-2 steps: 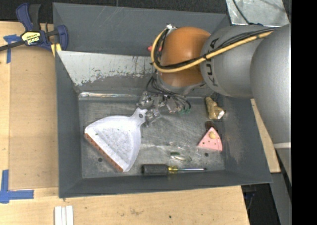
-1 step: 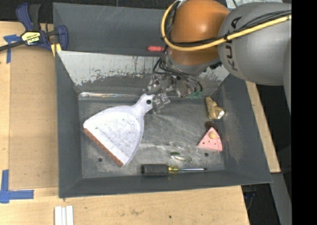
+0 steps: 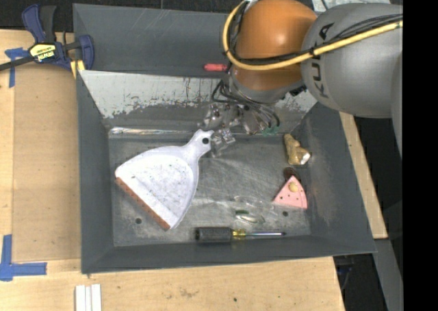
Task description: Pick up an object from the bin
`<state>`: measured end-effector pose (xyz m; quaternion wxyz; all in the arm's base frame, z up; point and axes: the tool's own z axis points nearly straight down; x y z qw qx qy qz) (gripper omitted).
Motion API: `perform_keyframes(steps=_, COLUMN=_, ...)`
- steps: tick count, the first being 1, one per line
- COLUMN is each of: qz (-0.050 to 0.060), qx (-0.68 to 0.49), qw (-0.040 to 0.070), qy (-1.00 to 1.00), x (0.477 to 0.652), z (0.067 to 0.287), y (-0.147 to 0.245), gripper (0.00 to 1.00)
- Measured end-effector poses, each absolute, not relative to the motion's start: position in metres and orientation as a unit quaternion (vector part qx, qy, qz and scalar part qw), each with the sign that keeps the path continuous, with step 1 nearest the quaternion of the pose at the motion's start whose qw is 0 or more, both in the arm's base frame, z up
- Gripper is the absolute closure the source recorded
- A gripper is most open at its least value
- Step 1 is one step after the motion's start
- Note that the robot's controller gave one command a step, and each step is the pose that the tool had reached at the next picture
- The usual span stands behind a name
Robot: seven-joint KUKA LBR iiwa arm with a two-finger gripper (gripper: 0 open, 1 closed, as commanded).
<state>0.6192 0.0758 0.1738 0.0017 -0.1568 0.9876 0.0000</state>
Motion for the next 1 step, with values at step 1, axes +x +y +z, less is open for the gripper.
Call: perform_keyframes(steps=1, qz=0.000, qx=-0.147, qw=0.000, qy=0.989, x=0.6091, z=0.2208, y=0.0539, gripper=1.00)
